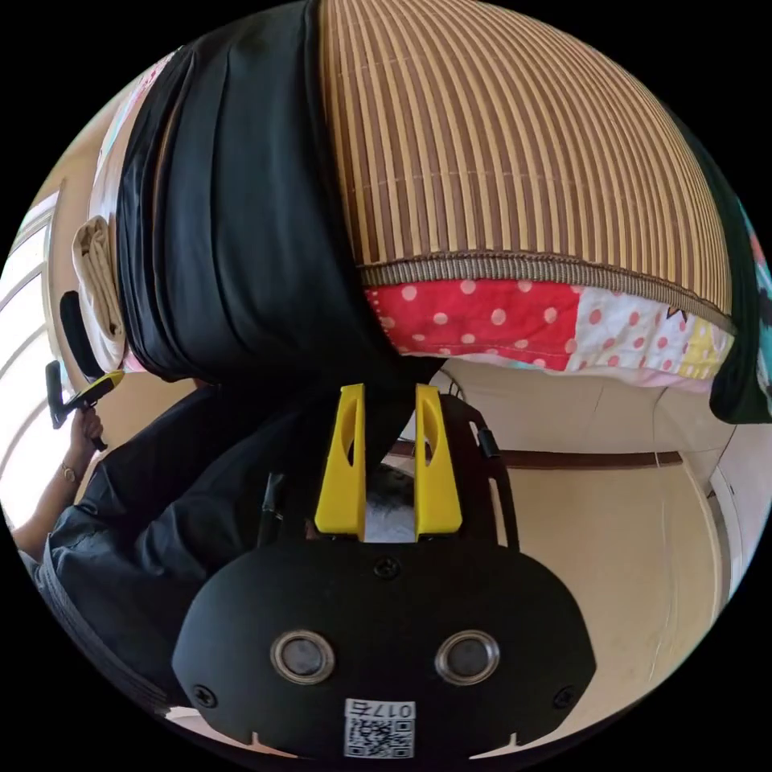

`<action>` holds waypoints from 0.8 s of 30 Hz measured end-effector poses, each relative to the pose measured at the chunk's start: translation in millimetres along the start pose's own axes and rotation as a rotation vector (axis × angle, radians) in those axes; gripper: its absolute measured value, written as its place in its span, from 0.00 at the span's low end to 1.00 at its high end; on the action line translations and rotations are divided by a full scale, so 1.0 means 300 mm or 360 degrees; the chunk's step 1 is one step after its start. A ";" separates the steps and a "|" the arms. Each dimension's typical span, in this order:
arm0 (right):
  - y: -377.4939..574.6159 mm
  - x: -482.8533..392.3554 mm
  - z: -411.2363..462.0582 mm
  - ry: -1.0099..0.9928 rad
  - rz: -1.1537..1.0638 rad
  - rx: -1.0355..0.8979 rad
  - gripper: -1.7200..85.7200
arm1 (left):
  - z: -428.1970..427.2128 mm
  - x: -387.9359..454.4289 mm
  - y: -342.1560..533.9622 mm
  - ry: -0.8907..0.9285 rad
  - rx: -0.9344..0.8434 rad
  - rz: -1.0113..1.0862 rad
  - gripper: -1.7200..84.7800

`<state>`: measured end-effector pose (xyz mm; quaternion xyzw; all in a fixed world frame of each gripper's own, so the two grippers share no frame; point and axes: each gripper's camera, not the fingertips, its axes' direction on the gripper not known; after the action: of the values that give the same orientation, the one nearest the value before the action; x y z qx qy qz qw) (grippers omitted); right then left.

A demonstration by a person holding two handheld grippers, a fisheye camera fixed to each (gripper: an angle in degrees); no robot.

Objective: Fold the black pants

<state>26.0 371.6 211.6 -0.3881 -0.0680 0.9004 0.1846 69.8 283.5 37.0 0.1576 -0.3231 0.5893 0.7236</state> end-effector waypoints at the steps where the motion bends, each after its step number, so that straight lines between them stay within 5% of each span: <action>1: 0.027 0.024 -0.027 0.0023 0.0031 0.0064 0.07 | -0.023 -0.013 0.010 0.0003 -0.0002 0.0021 0.06; 8: 0.189 0.204 -0.173 -0.0231 0.0101 0.0341 0.13 | -0.145 -0.017 0.030 -0.0004 0.0002 0.0173 0.06; 17: 0.249 0.362 -0.144 -0.0224 -0.0009 0.0184 0.06 | -0.187 -0.005 0.092 0.0119 0.0019 0.0246 0.07; 24: 0.622 0.452 -0.363 -0.0727 -0.0138 0.0416 0.04 | -0.243 0.032 0.161 0.0168 -0.0004 0.0364 0.06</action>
<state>-32.8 249.5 -4.4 -0.1444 -0.0076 0.9571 0.2513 45.1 347.4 -18.2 0.0876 -0.3013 0.6749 0.6679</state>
